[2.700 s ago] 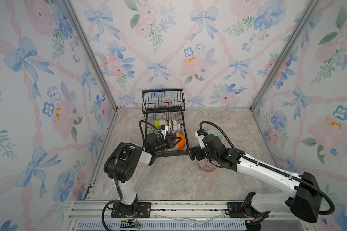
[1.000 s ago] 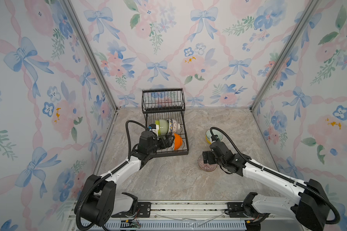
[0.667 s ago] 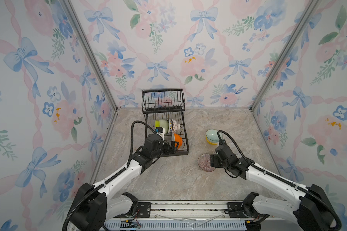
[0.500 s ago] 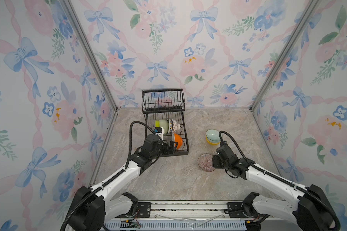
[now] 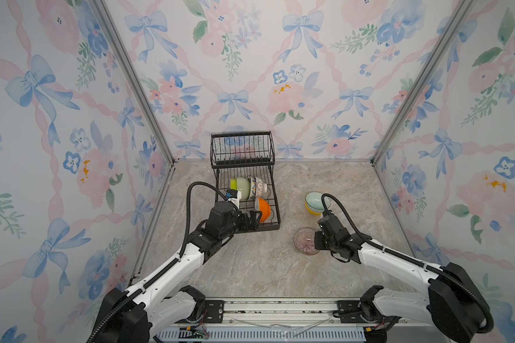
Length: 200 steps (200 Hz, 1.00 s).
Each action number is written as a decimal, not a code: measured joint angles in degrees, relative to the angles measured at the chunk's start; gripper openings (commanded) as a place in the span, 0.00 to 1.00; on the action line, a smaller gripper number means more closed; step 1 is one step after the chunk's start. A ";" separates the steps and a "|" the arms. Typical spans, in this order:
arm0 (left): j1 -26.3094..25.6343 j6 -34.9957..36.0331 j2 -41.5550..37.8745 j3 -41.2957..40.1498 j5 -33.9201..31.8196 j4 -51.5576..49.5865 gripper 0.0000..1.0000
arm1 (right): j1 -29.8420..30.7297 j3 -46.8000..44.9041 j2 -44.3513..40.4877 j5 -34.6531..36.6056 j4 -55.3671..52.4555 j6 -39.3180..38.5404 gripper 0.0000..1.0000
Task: Load bowls into a dish rack
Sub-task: Pick up the bowl from the center of the table, then place the bowl at the center of the table.
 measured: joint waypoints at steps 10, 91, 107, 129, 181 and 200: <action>0.00 0.00 -0.44 -0.20 -0.07 -0.26 0.98 | 0.00 -0.02 0.35 -0.35 0.33 -0.22 0.14; -0.26 0.00 -3.87 -0.42 -0.63 -2.75 0.98 | 1.51 0.50 0.57 -3.41 1.79 0.24 0.00; -0.26 0.00 -4.31 -0.59 -0.70 -2.97 0.98 | 3.87 1.36 0.90 -3.41 1.31 0.20 0.00; -0.26 0.00 -5.20 -0.85 -1.09 -3.26 0.98 | 7.85 3.61 2.97 -4.02 0.94 0.20 0.00; -0.26 0.00 -8.24 -1.11 -2.54 -5.38 0.98 | 15.76 10.75 12.35 -5.03 2.29 0.24 0.00; -0.26 0.00 -9.38 -1.51 -3.04 -6.05 0.98 | 17.64 13.42 16.06 -5.62 3.76 0.26 0.00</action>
